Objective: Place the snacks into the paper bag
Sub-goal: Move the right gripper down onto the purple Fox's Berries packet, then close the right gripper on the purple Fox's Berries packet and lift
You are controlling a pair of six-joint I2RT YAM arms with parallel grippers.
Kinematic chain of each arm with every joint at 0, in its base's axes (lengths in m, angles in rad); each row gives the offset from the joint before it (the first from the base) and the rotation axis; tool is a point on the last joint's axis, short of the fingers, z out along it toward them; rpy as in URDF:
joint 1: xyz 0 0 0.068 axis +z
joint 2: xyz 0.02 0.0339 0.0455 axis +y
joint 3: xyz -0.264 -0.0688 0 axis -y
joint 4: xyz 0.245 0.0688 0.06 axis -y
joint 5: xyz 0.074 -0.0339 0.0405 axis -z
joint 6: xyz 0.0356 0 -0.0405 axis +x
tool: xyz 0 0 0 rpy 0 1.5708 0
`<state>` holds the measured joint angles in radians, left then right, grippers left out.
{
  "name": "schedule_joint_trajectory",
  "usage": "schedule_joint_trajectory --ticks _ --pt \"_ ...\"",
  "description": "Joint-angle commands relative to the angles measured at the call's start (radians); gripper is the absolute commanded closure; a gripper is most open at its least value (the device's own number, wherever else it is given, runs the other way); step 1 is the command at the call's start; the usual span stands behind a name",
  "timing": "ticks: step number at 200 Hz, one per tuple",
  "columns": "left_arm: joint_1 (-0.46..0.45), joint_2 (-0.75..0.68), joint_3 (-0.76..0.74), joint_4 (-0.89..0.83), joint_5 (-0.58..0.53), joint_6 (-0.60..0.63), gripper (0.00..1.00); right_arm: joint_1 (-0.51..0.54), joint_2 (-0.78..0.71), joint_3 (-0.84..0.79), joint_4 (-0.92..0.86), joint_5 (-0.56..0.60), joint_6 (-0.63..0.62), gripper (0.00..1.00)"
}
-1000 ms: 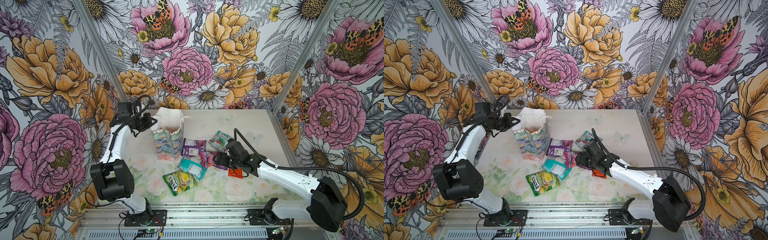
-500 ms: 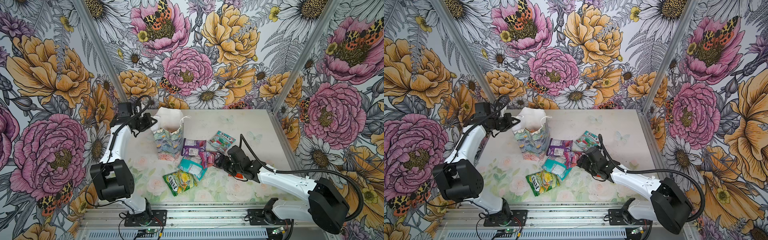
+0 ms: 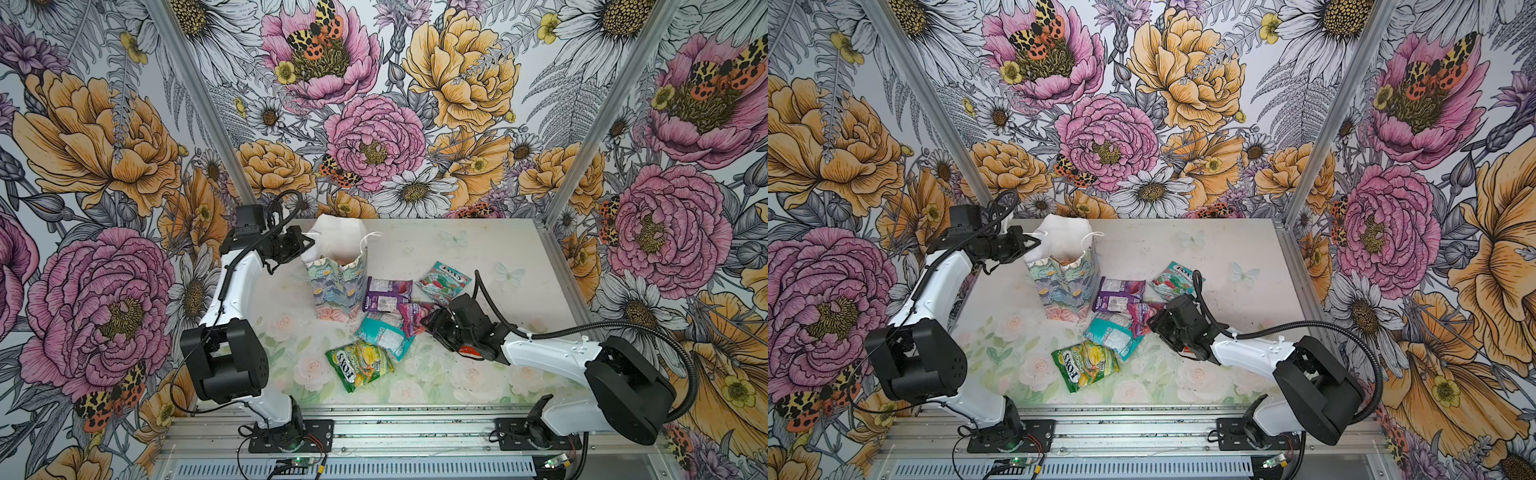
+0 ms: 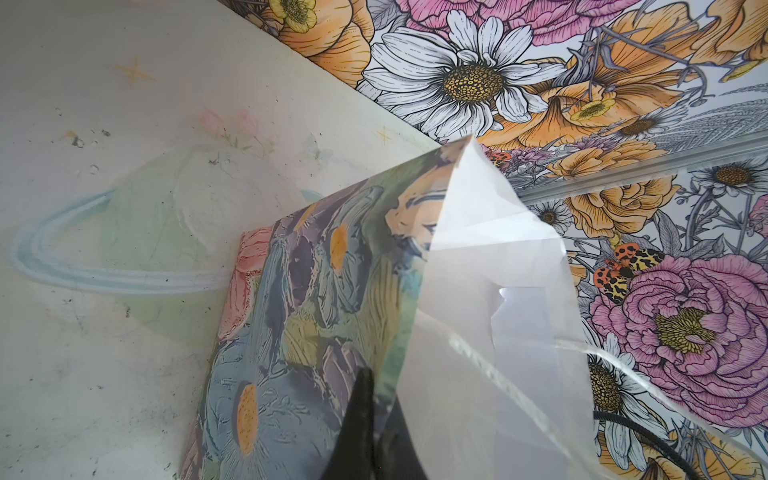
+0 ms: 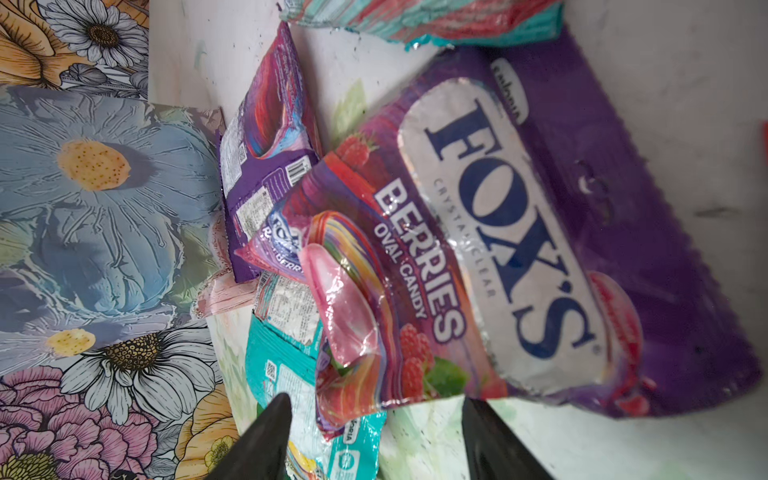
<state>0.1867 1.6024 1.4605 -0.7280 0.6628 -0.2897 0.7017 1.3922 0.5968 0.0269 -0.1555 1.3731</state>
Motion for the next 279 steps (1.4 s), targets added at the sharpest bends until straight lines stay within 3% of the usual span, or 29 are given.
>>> schedule_joint_trajectory --ticks 1,54,101,132,177,223,279 --pt "0.008 -0.018 -0.012 0.002 0.003 -0.005 1.00 0.002 0.022 -0.010 0.067 0.000 0.034 0.35" --pt "0.012 -0.021 -0.012 0.003 0.003 -0.004 1.00 -0.002 0.071 -0.040 0.143 -0.023 0.081 0.41" --pt "0.015 -0.027 -0.012 0.003 0.006 -0.004 1.00 -0.002 0.091 -0.042 0.153 -0.010 0.082 0.59" --pt "0.014 -0.029 -0.014 0.002 0.009 -0.004 1.00 -0.004 0.108 -0.045 0.162 -0.008 0.083 0.64" --pt "0.015 -0.030 -0.014 0.002 0.007 -0.004 1.00 -0.009 0.118 -0.049 0.181 -0.011 0.079 0.89" --pt "0.014 -0.027 -0.014 0.002 0.009 -0.005 1.00 -0.008 0.052 0.013 0.047 0.027 -0.029 1.00" --pt "0.017 -0.029 -0.011 0.003 0.018 -0.005 1.00 -0.002 -0.027 0.158 -0.155 0.102 -0.218 1.00"
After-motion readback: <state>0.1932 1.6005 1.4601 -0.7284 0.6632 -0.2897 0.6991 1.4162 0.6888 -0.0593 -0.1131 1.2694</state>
